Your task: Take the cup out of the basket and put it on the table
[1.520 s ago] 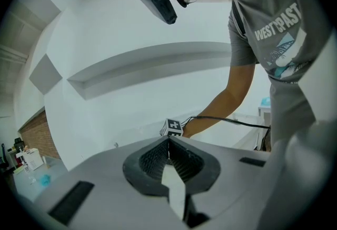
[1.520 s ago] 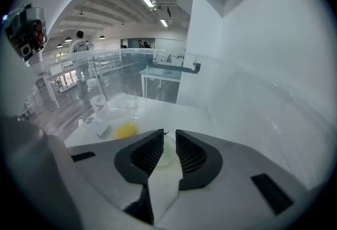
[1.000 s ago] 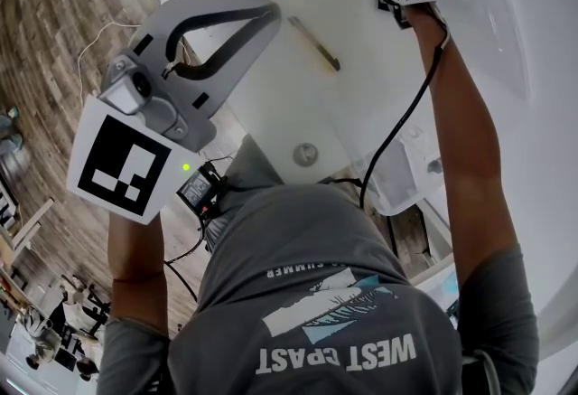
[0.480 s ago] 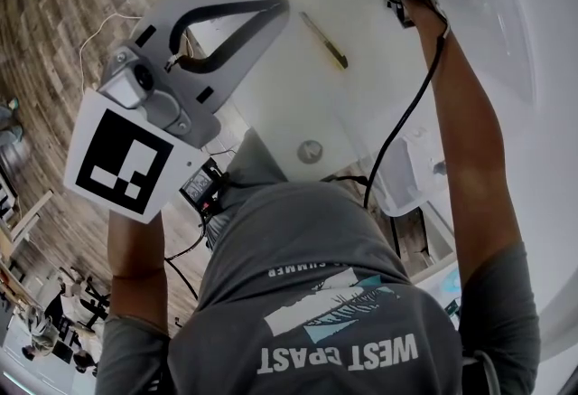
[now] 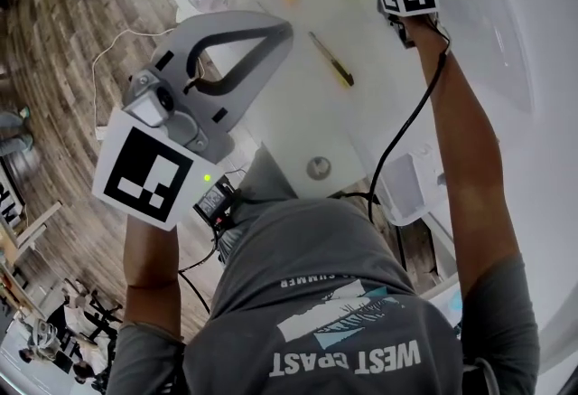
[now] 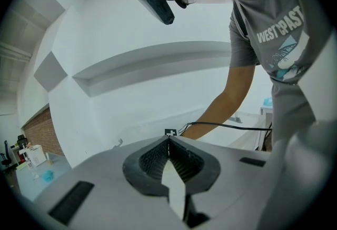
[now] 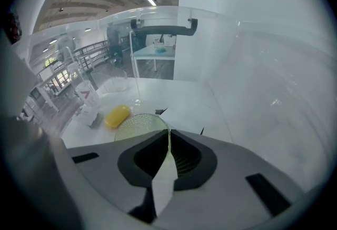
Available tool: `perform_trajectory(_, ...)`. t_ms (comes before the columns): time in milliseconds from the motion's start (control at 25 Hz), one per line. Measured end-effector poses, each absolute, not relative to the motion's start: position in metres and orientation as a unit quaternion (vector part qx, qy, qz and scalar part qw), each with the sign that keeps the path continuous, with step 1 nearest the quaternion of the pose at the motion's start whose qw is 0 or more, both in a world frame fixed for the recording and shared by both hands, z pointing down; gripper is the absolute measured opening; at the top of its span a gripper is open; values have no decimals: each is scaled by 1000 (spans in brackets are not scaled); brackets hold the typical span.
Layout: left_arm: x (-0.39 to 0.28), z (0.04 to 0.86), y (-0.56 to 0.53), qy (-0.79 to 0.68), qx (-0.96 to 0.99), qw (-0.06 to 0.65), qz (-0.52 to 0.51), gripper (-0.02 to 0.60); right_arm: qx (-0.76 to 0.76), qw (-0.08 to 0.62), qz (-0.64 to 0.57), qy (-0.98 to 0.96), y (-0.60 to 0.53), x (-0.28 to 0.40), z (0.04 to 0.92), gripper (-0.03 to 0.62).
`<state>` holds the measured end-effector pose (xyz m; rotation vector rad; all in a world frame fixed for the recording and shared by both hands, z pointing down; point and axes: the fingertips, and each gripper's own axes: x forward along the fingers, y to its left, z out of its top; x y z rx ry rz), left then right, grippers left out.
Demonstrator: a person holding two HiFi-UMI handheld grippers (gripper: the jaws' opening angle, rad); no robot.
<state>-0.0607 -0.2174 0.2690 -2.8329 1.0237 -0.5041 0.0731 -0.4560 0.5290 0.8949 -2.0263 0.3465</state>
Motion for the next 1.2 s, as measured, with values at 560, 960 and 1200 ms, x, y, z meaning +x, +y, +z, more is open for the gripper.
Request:
perform_trajectory(560,-49,240,-196,339,-917,91,-191,11,351,384,97,-848,-429,73,456,29)
perform_trajectory(960,-34,206,-164,338,-914,123,-188,11,370,347,59,-860,-386,97,377,29)
perform_trajectory(1200,-30,195,-155,342,-910,154,-175,11,370,310,23,-875,-363,96,324,28)
